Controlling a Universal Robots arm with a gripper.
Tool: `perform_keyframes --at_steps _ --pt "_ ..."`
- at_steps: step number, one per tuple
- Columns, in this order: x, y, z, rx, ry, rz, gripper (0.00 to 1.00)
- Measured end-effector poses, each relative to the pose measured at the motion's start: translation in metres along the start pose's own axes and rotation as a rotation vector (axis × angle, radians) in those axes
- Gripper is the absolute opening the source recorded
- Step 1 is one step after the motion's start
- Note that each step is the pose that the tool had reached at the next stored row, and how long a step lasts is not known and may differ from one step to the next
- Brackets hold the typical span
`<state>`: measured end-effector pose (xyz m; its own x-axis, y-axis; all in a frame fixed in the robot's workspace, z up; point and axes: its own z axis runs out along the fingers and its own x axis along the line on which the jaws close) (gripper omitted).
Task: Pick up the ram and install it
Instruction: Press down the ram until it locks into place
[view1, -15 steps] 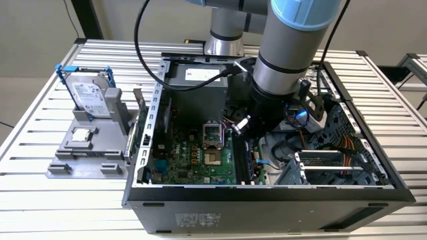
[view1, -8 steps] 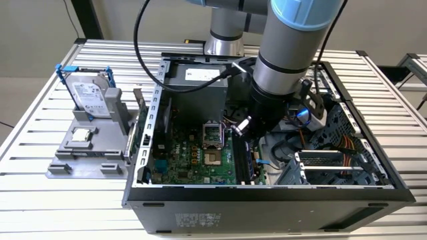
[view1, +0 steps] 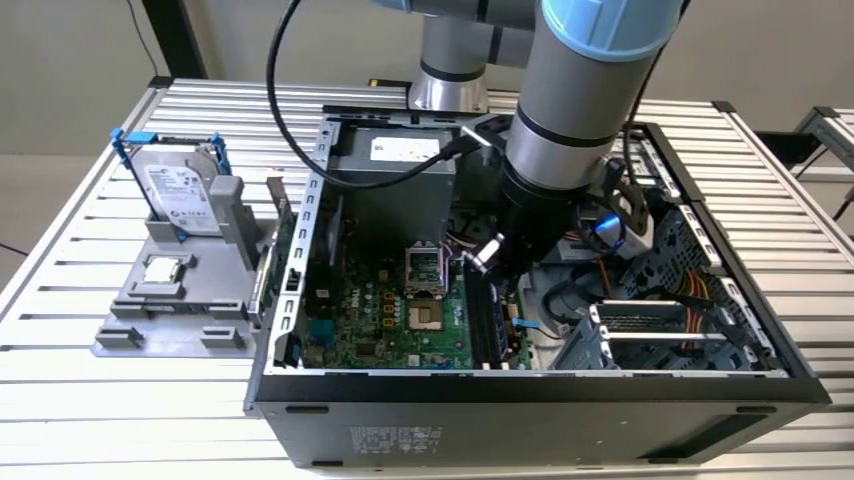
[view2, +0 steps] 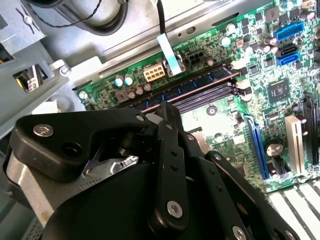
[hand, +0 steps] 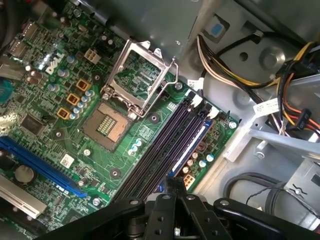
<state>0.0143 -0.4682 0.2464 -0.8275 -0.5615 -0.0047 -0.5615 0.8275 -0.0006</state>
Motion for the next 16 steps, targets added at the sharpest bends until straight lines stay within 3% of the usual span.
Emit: perform_keyframes --at_steps 16 --pt "0.0000 0.0000 0.0000 -0.0005 0.0000 -0.109 0.00"
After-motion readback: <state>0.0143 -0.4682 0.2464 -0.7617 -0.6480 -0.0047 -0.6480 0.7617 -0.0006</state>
